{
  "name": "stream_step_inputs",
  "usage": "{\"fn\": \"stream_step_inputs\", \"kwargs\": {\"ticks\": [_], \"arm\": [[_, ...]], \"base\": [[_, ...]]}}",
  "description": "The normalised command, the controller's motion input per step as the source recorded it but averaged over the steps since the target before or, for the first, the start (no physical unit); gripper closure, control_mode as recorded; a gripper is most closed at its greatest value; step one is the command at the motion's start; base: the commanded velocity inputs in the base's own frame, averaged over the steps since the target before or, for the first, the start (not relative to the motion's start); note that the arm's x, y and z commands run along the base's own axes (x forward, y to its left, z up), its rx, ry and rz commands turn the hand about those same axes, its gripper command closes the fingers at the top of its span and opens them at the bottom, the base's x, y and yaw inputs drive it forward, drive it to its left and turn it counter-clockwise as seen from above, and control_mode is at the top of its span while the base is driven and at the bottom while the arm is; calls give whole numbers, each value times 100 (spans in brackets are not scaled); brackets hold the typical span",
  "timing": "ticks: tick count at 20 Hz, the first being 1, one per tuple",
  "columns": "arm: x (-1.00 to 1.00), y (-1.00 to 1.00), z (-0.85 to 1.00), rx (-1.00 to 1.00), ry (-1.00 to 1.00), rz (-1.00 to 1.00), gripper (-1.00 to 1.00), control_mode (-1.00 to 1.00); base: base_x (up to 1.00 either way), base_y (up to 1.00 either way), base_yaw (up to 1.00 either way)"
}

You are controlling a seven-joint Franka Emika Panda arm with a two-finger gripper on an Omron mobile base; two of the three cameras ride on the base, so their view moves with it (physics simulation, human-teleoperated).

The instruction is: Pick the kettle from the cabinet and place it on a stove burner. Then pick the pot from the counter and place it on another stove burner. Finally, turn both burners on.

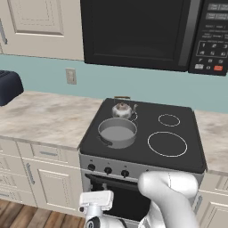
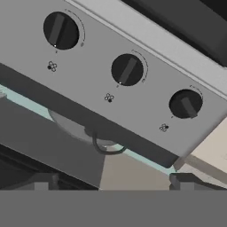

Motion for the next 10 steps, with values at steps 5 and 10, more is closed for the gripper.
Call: {"fn": "stream_step_inputs", "kwargs": {"ticks": [5, 10], "arm": [[0, -10, 1, 15, 0, 0, -100, -100], [0, -18, 2, 13, 0, 0, -100, -100]], "base": [[0, 0, 0], [0, 0, 0]]}}
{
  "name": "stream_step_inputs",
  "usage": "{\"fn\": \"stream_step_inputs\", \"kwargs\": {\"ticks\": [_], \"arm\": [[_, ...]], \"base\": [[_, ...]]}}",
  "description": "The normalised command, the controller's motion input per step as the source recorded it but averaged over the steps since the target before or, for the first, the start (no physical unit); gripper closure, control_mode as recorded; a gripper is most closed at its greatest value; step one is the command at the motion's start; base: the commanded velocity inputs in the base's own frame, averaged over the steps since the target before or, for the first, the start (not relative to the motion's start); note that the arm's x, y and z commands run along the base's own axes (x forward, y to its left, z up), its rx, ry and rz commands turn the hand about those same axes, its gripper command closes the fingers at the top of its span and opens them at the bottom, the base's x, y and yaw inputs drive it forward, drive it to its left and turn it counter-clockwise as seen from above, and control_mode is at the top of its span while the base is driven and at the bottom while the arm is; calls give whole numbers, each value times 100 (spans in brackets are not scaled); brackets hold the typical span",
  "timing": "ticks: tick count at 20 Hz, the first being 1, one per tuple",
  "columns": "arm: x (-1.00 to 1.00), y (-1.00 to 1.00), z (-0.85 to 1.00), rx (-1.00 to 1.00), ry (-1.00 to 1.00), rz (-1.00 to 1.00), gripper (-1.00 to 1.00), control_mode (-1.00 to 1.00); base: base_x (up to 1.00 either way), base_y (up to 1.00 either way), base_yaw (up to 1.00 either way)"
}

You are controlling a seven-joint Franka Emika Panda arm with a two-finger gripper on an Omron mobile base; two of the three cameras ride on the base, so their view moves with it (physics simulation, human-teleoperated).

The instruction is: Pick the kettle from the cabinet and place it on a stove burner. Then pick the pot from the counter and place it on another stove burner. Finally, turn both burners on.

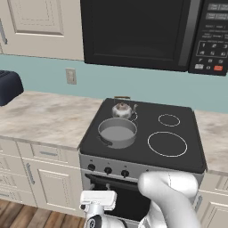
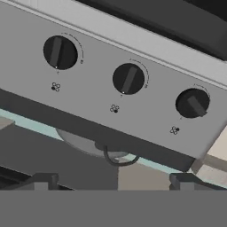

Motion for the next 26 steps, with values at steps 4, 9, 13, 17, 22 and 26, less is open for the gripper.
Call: {"fn": "stream_step_inputs", "kwargs": {"ticks": [4, 9, 13, 17, 22, 26], "arm": [[0, -21, 0, 12, 0, 0, -100, -100], [0, -24, 3, 12, 0, 0, -100, -100], [0, -23, 2, 11, 0, 0, -100, -100], [1, -16, 0, 13, 0, 0, -100, -100], [15, -16, 0, 13, 0, 0, -100, -100], [11, -15, 0, 12, 0, 1, -100, -100]], "base": [[0, 0, 0], [0, 0, 0], [0, 0, 0], [0, 0, 0], [0, 0, 0], [0, 0, 0]]}}
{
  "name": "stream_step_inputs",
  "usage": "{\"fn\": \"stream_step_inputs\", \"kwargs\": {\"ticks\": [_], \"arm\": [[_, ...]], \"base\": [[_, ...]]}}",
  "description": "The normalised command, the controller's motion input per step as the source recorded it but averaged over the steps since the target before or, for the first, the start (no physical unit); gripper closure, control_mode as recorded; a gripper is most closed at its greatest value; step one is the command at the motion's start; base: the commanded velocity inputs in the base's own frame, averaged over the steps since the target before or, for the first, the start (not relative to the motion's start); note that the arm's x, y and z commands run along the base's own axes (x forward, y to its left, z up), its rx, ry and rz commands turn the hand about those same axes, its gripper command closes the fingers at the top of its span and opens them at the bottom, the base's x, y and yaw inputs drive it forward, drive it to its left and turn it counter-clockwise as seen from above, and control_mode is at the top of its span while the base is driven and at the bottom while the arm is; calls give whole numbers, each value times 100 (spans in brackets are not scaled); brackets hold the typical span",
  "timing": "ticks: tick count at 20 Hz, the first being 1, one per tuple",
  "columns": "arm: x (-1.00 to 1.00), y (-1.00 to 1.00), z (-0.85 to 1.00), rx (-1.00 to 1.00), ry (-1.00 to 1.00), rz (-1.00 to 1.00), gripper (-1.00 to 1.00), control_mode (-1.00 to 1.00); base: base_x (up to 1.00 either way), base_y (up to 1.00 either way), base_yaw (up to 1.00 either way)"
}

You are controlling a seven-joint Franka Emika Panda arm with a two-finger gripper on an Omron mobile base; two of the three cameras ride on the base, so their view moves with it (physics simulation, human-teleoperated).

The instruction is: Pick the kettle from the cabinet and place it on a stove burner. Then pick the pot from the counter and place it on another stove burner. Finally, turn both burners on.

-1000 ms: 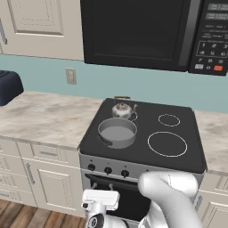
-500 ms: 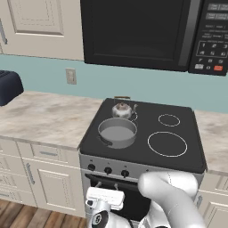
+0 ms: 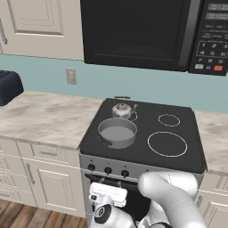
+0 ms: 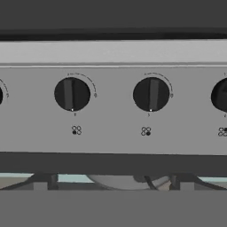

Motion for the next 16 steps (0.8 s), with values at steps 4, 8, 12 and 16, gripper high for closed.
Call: {"fn": "stream_step_inputs", "kwargs": {"ticks": [4, 8, 12, 16], "arm": [[6, -15, 0, 11, 0, 2, -100, -100], [19, -5, 0, 11, 0, 2, -100, -100], [31, 0, 3, 8, 0, 3, -100, -100], [27, 0, 2, 5, 1, 3, -100, -100]], "base": [[0, 0, 0], [0, 0, 0], [0, 0, 0], [0, 0, 0]]}}
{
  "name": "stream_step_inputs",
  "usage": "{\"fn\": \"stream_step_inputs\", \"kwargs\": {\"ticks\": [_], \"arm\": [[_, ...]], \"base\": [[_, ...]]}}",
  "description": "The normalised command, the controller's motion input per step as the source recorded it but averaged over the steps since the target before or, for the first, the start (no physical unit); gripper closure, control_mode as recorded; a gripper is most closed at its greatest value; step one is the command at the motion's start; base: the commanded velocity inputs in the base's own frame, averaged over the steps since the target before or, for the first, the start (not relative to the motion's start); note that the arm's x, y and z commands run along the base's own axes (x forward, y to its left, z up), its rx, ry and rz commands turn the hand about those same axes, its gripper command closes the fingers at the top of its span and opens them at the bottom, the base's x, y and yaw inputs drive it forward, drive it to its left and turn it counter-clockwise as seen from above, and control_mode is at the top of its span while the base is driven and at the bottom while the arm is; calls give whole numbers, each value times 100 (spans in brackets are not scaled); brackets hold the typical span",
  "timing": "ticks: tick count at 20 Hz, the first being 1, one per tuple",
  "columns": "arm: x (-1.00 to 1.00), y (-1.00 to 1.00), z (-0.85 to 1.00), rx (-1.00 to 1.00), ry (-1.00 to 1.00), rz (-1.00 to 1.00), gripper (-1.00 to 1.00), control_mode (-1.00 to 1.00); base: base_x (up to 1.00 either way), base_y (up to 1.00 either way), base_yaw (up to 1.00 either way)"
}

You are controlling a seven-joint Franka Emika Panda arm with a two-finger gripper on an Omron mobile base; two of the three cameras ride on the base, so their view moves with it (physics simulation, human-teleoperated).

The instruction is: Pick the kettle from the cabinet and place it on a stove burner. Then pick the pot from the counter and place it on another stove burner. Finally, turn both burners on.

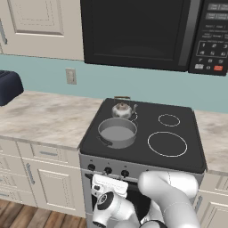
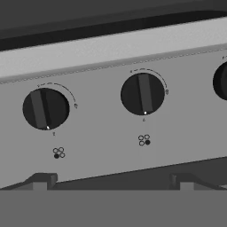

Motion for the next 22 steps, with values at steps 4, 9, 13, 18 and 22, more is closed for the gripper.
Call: {"fn": "stream_step_inputs", "kwargs": {"ticks": [4, 9, 13, 18, 22], "arm": [[11, 0, 0, 4, 0, 2, -100, -100], [15, 0, -9, 0, 0, 3, -100, -100], [20, 0, -5, 1, 1, 3, -100, -100], [21, 0, -10, 1, 1, 2, -100, -100], [20, 2, -17, 1, 1, 4, -100, -100]], "base": [[0, 0, 0], [0, 0, 0], [0, 0, 0], [0, 0, 0], [0, 0, 0]]}}
